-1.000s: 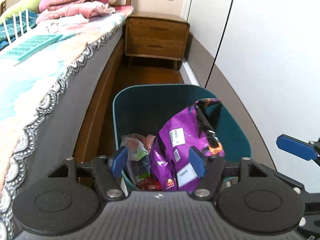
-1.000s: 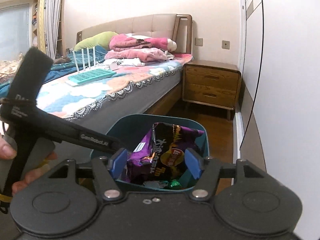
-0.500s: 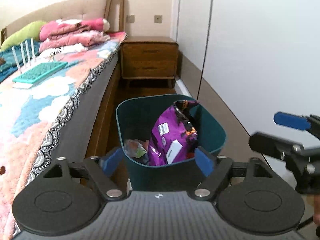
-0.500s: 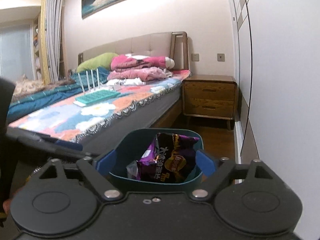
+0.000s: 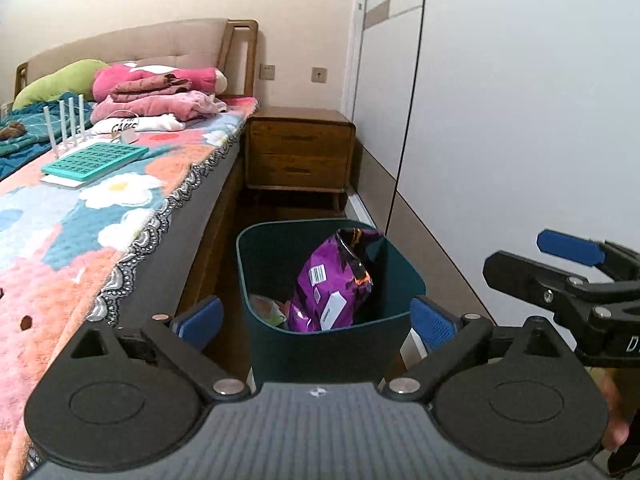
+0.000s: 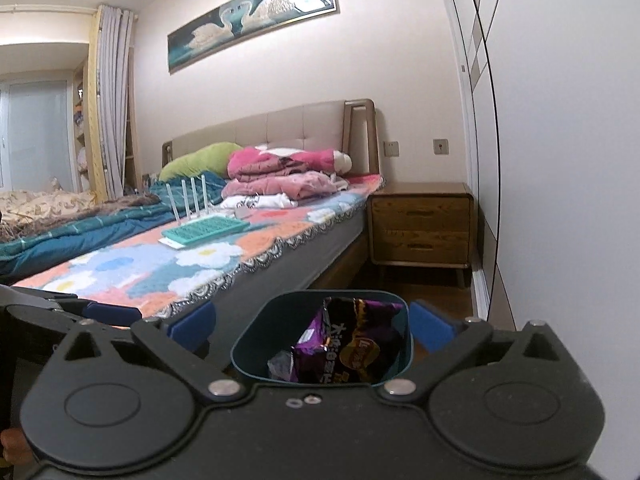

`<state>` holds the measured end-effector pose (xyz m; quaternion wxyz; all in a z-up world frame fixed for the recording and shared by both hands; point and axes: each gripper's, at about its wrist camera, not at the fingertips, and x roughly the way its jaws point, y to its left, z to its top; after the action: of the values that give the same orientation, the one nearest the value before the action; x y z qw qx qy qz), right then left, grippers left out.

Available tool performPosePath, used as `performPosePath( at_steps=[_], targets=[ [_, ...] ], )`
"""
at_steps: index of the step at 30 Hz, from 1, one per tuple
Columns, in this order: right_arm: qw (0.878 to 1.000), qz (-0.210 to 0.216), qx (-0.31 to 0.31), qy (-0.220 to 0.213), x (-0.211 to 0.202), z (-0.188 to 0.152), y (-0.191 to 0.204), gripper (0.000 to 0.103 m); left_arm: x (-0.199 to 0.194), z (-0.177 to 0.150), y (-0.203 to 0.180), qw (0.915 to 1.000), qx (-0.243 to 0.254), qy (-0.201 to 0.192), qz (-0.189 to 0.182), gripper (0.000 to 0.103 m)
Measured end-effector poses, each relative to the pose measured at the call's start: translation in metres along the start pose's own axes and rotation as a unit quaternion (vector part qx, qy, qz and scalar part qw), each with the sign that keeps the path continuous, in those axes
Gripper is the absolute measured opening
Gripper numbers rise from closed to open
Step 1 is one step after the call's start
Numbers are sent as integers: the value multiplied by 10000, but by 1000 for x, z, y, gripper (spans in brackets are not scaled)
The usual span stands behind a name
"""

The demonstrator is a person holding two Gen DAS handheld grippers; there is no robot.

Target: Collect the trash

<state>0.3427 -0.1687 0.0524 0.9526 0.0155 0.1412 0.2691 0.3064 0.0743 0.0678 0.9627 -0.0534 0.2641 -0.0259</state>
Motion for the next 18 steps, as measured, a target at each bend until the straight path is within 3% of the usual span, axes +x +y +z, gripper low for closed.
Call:
performPosePath(
  at_steps=[18],
  targets=[
    [9998,70,10,-167,-7,7,8,103,-20,6,-1,9994,-4,-308,139,101]
  ],
)
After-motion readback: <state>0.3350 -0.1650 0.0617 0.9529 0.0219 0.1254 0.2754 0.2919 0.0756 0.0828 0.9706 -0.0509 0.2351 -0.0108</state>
